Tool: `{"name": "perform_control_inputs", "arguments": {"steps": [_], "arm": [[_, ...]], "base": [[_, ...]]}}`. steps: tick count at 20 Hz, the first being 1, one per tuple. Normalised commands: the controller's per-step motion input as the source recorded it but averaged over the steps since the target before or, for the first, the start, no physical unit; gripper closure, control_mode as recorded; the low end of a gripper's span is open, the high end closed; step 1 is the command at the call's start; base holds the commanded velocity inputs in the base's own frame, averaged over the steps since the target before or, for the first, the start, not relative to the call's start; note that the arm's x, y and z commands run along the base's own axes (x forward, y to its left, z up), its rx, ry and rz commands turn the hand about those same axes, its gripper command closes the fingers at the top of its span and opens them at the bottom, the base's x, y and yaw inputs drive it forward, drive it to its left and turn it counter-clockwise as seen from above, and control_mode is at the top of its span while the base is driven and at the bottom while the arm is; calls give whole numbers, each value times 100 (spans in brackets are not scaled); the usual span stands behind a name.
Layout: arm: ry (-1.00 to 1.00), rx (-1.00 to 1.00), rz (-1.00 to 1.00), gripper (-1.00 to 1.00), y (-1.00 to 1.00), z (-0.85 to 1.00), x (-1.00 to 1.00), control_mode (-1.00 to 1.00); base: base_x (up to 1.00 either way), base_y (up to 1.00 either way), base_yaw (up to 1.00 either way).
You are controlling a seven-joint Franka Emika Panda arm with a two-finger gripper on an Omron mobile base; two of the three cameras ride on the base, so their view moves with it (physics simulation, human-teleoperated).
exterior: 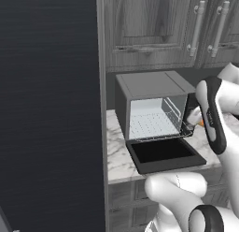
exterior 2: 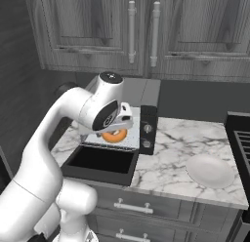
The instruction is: Pick up the bagel from the plate, place it on the toaster oven rack, close the door, and set the timer.
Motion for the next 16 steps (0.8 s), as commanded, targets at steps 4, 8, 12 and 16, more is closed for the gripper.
{"name": "perform_control_inputs", "arguments": {"steps": [4,8,12,16], "arm": [[0,9,0,100,37,-12,12,-100],[0,3,0,100,33,-17,27,-100],[0,0,0,100,28,-27,27,-100],[0,0,1,100,19,-34,24,-100]], "base": [[0,0,0],[0,0,0],[0,0,0],[0,0,0]]}}
